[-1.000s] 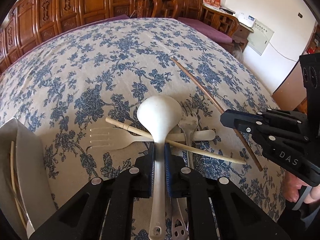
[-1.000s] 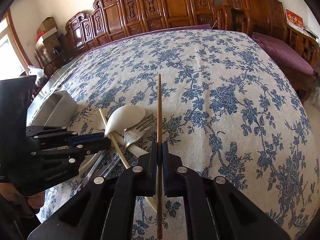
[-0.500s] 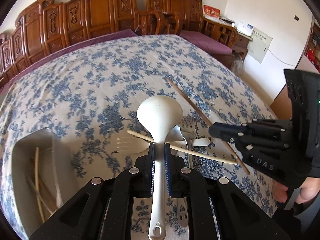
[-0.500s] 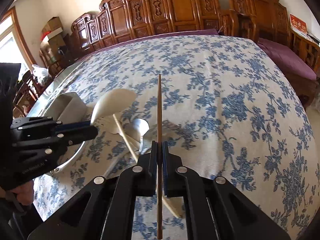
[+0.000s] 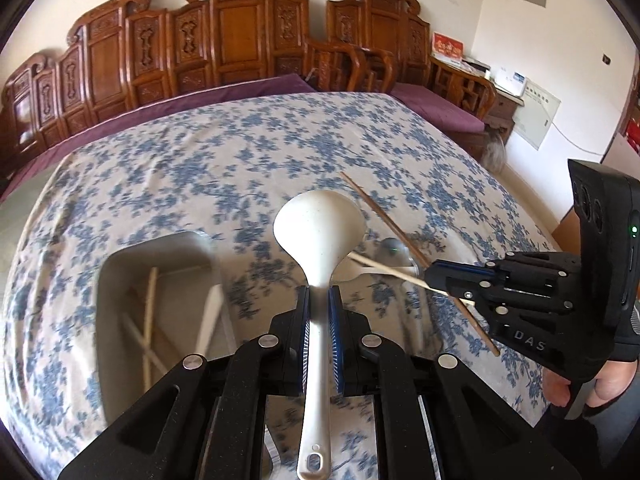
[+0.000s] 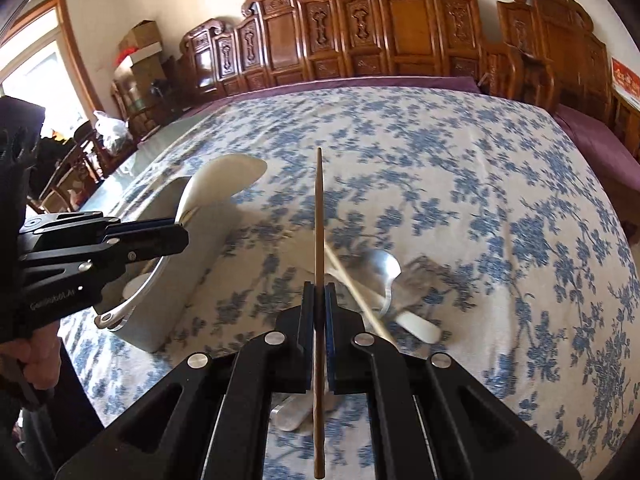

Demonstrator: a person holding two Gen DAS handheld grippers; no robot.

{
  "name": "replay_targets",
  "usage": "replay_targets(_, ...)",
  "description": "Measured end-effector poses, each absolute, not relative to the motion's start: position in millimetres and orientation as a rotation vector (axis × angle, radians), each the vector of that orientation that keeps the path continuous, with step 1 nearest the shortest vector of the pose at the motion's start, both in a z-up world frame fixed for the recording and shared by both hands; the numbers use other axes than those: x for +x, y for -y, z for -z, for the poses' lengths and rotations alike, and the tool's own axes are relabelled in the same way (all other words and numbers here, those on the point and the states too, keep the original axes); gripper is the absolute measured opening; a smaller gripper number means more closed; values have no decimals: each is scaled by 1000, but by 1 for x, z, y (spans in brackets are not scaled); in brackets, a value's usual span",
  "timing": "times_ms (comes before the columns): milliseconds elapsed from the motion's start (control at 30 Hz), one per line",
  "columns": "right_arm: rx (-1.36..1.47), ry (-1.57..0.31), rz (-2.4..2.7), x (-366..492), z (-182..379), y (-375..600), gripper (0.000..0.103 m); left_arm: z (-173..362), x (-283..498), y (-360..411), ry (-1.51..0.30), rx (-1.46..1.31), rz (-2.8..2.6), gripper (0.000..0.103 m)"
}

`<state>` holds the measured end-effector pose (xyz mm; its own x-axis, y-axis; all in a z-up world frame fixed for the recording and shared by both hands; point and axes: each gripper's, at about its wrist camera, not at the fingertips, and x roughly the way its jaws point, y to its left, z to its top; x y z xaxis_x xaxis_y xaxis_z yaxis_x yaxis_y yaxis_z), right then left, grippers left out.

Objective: Organize utensils
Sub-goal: 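Carry the white ladle into the grey tray and open the left gripper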

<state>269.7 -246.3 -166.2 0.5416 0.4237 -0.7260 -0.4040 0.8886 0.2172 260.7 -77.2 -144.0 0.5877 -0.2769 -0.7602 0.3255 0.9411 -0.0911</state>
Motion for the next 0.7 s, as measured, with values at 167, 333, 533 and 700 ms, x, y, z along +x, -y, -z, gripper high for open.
replay_targets(167,4,-860,-514,262,161,230,6,144,258,43,-870,43,304,8)
replay_targets(333,-11,-866,-526,257,162,218,6,151,261,7,-877,15,249,8)
replay_targets(533,-33,-889,-529,254,170,209,6,163,267,-19,-891,-19,213,8)
replay_targets(700,-30,-893,-530,253,172,206,6,178,270,-22,-919,-6,191,8)
